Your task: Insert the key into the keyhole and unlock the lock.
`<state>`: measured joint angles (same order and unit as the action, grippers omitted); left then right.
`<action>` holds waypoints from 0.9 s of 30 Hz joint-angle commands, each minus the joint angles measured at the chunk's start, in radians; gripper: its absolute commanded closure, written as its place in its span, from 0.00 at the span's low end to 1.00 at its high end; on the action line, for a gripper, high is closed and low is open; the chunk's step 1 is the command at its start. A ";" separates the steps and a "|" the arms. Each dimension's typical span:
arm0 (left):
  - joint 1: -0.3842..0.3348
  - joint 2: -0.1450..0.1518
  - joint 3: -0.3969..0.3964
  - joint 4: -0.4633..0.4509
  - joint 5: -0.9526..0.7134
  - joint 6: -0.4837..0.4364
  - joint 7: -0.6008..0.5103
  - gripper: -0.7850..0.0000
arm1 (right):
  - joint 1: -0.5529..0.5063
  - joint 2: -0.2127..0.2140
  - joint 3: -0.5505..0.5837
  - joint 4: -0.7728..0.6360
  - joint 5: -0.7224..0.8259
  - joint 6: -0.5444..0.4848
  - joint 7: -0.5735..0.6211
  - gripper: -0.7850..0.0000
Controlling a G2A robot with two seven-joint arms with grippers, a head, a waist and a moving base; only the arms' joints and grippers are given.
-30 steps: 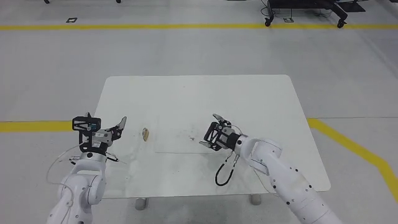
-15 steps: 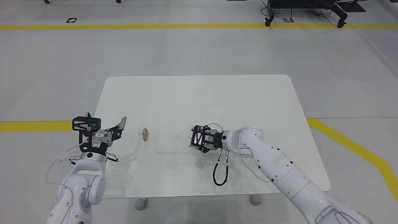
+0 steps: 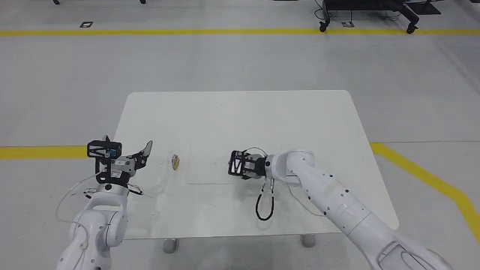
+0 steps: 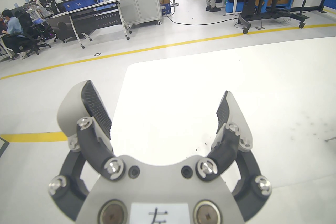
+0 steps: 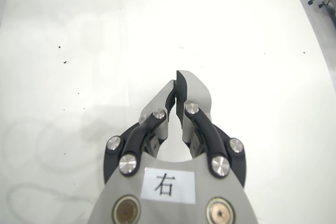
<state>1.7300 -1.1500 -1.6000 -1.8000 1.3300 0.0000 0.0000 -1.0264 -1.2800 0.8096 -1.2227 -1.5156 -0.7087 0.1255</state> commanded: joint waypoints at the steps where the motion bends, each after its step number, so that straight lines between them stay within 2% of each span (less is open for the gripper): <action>1: 0.000 0.000 0.000 0.000 0.000 0.000 0.000 0.00 | -0.017 0.010 0.023 -0.033 -0.006 -0.009 -0.009 1.00; 7: 0.000 0.000 0.000 0.000 0.000 0.000 0.000 0.00 | -0.112 0.054 0.148 -0.158 0.018 -0.027 -0.070 1.00; 10: 0.000 0.000 0.000 0.000 0.000 0.000 0.000 0.00 | -0.170 0.068 0.222 -0.190 0.112 -0.018 -0.127 1.00; 13: 0.000 0.000 0.000 0.000 0.000 0.000 0.000 0.00 | -0.216 0.072 0.280 -0.168 0.306 -0.041 -0.175 1.00; 18: 0.000 0.000 0.000 0.000 0.000 0.000 0.000 0.00 | -0.235 0.073 0.329 -0.085 0.666 -0.133 -0.153 1.00; 27: 0.000 0.000 0.000 0.000 0.000 0.000 0.000 0.00 | -0.235 0.074 0.336 -0.083 0.687 -0.145 -0.152 1.00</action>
<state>1.7300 -1.1500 -1.6000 -1.8000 1.3300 0.0000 0.0000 -1.2618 -1.2060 1.1459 -1.3063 -0.8285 -0.8540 -0.0264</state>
